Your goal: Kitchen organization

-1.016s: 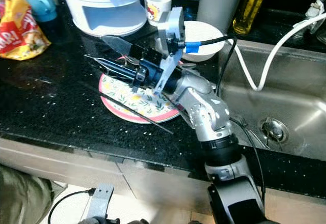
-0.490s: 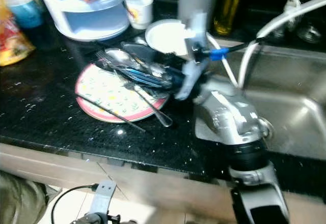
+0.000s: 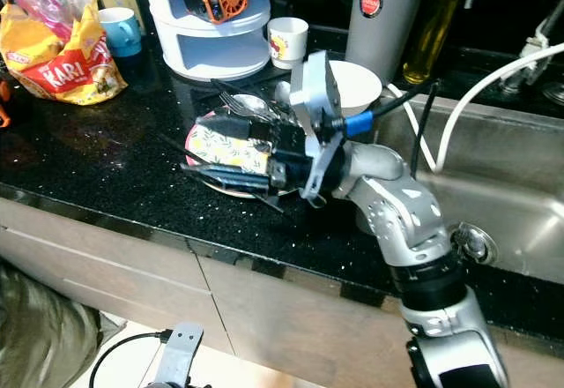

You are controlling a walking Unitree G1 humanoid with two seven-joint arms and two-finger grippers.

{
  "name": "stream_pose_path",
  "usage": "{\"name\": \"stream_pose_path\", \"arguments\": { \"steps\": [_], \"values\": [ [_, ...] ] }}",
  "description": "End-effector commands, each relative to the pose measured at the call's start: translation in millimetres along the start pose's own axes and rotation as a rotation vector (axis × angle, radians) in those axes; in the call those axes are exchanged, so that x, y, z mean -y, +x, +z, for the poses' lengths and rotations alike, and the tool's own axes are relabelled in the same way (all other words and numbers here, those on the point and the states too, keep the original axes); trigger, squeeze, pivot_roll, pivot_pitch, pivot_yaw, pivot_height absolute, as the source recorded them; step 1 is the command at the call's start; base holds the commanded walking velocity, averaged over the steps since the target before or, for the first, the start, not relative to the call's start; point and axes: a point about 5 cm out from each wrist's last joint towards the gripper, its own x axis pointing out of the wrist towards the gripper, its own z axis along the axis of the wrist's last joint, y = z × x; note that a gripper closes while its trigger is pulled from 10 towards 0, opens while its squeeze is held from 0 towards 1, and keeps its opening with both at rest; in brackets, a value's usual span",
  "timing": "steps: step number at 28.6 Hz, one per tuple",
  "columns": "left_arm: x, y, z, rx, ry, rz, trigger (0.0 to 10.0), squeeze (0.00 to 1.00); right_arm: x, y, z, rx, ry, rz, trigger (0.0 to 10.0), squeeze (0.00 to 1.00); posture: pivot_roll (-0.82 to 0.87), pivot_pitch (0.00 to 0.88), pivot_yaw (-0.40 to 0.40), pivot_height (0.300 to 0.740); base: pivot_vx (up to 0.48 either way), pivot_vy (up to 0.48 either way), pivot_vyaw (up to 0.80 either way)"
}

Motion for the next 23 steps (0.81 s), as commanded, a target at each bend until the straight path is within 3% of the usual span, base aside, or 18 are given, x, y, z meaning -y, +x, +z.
{"name": "stream_pose_path", "arguments": {
  "steps": [1,4,13,23],
  "values": [
    [2.2,0.1,-22,-0.088,0.005,-0.008,10.0,0.00,-5.5,3.8,0,-0.029,-0.007,0.037,10.0,0.00,0.06,0.067,-0.028,0.740,0.000,0.000,0.00],
    [2.2,0.1,-22,-0.089,0.005,-0.009,10.0,0.00,-7.2,5.3,-2,-0.066,-0.019,0.048,10.0,0.00,0.06,0.067,-0.028,0.740,0.000,0.000,0.00],
    [3.0,0.1,-23,-0.095,0.016,-0.012,10.0,0.00,1.9,39.7,-26,-0.318,-0.045,-0.078,10.0,0.00,0.05,0.053,-0.042,0.740,0.000,0.000,0.00],
    [4.8,0.3,-24,-0.100,0.016,-0.014,10.0,0.00,-4.3,35.9,-38,-0.494,0.042,-0.141,10.0,0.00,0.05,0.053,-0.048,0.740,0.000,0.000,0.00]
  ]
}}
